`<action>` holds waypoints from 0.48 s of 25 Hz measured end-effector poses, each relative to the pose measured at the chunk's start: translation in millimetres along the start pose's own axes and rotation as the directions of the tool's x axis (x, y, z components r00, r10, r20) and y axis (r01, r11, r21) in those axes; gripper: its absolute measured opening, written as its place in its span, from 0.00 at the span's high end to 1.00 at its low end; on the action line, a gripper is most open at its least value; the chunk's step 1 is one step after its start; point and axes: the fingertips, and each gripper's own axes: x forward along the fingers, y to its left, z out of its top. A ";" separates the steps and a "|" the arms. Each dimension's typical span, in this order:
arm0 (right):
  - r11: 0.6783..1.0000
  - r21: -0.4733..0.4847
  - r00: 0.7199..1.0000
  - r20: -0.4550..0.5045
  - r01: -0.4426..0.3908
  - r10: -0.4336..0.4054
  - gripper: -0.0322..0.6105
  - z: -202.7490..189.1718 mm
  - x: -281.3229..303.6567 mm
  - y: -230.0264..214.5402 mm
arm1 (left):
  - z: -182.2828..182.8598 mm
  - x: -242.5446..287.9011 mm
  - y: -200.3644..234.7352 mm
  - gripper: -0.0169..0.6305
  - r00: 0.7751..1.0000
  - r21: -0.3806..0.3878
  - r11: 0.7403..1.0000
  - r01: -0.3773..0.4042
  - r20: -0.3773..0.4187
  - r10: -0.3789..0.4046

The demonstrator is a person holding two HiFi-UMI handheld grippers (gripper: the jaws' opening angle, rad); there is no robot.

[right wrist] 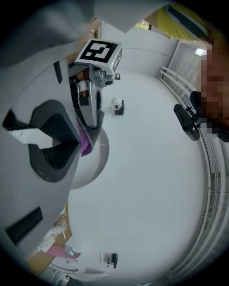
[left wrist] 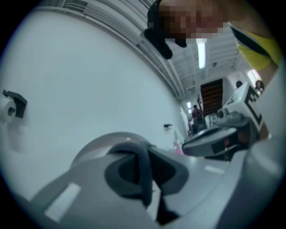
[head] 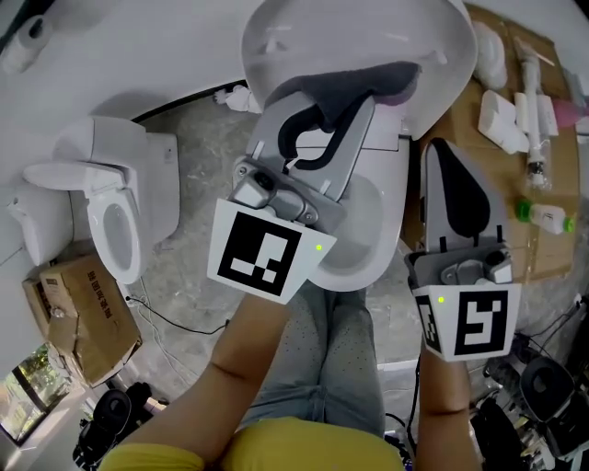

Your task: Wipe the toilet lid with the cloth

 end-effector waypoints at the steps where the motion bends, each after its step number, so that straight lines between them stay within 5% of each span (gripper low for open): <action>1: 1.000 -0.008 1.000 0.001 0.007 -0.007 0.93 0.4 3.6 -2.3 | -0.5 6.1 3.9 0.94 1.000 -0.003 1.000 0.002 0.002 -0.002; 12: 0.997 -0.032 0.997 -0.003 0.076 -0.076 0.93 6.9 35.0 -37.3 | -13.7 77.3 26.9 0.94 0.999 0.052 0.998 0.042 -0.014 -0.042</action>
